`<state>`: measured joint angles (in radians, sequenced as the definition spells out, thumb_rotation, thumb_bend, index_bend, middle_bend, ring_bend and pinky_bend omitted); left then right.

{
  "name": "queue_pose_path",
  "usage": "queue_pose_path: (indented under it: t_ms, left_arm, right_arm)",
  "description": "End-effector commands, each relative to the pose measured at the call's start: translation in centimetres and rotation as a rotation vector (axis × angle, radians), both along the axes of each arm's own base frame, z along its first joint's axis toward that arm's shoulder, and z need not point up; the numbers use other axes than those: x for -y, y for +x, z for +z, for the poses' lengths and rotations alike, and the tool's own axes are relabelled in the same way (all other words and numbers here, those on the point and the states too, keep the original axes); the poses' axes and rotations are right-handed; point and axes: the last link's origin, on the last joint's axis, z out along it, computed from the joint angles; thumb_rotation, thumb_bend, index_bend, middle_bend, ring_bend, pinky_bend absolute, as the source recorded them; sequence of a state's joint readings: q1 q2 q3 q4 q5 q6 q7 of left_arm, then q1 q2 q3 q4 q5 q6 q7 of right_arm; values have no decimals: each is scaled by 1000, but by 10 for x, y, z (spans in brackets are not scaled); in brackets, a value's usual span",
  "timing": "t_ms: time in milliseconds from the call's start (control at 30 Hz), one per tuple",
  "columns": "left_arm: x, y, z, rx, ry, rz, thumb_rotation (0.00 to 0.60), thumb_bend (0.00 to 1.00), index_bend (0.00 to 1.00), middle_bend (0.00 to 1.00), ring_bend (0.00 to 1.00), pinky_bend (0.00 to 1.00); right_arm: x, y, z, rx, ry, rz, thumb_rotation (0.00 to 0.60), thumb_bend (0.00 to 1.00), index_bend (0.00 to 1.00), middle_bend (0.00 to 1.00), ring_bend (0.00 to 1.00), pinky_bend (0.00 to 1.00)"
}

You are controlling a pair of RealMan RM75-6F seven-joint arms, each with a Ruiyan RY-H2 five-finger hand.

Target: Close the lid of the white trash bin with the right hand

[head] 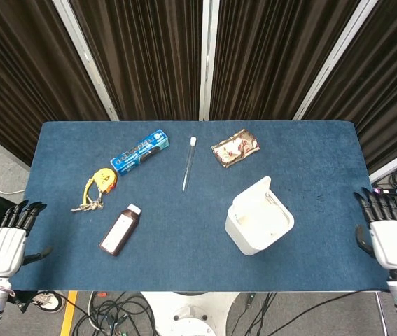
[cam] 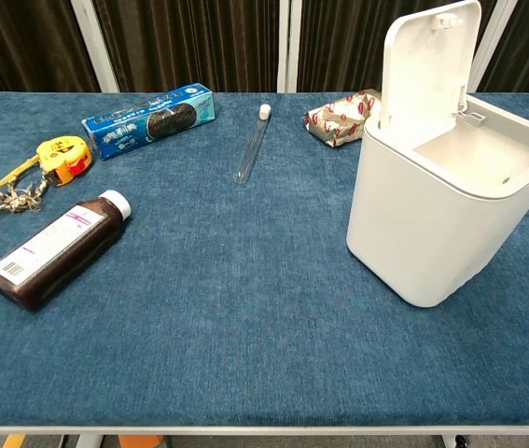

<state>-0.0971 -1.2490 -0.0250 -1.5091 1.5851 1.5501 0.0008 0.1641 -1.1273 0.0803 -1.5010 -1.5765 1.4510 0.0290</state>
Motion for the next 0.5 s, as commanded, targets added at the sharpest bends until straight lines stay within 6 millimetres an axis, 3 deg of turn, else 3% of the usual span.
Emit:
queue_pose_path:
  t_ms: [33,300,500]
  left_arm:
    - [0,0,-1,-1,-6,0,600,0,154,134,60,137]
    - [0,-3,-2,-5,-17,13,600,0,154,134,60,137]
    - [-1,-3,-5,-11,-25,18,600,0,154,134,60,137]
  right_arm:
    - [20,39,-1,-21,48,133,600,1000,0,0,0,0]
    - [66,120,-1,-65,167,260,600,907,0,0,0,0]
    - [80,163,-16,-95,253,332,600,913,0,0,0,0]
